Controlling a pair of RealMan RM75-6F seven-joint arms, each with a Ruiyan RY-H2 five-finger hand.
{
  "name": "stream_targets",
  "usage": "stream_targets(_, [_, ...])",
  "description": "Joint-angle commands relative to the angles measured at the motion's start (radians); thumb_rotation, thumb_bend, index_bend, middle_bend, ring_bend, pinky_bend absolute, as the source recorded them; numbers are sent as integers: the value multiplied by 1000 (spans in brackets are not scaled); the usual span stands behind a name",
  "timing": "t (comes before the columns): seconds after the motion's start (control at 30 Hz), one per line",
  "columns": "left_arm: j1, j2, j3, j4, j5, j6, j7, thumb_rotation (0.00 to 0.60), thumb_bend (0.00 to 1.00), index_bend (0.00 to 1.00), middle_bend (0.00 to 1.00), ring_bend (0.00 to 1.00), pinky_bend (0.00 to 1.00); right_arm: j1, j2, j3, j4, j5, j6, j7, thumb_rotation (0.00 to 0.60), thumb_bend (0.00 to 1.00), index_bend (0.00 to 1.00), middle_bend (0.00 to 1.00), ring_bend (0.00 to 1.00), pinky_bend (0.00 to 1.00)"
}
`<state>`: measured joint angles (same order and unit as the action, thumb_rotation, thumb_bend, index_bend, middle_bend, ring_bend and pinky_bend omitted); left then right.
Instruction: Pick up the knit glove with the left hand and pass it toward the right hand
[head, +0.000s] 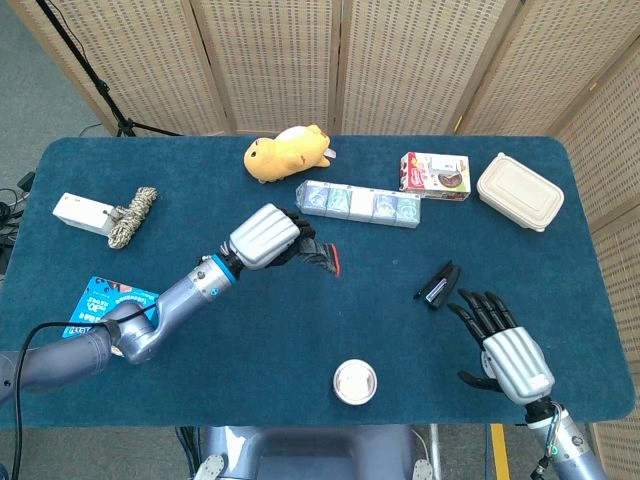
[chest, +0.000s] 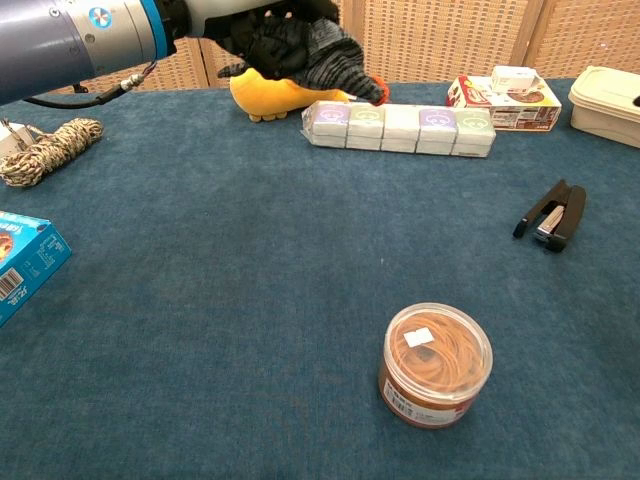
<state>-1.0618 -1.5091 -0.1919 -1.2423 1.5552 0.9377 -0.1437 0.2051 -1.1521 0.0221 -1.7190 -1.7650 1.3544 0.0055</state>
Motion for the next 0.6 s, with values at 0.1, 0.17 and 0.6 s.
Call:
stream_targets(0.1, [-37, 61, -44, -132, -48, -43, 32, 600, 515, 608, 582, 544, 649, 120, -6, -7, 68, -54, -87, 226, 600, 0, 118, 0, 0, 0])
stream_targets(0.17, [-46, 76, -60, -168, -78, -67, 41, 600, 515, 608, 582, 544, 649, 143, -24, -11, 100, -62, -94, 281, 600, 0, 126, 0, 0, 0])
stream_targets(0.6, [-82, 150, -98, -317, -215, -186, 57, 600, 514, 608, 582, 544, 649, 169, -156, -53, 215, -96, 17, 539, 600, 0, 131, 0, 0, 0])
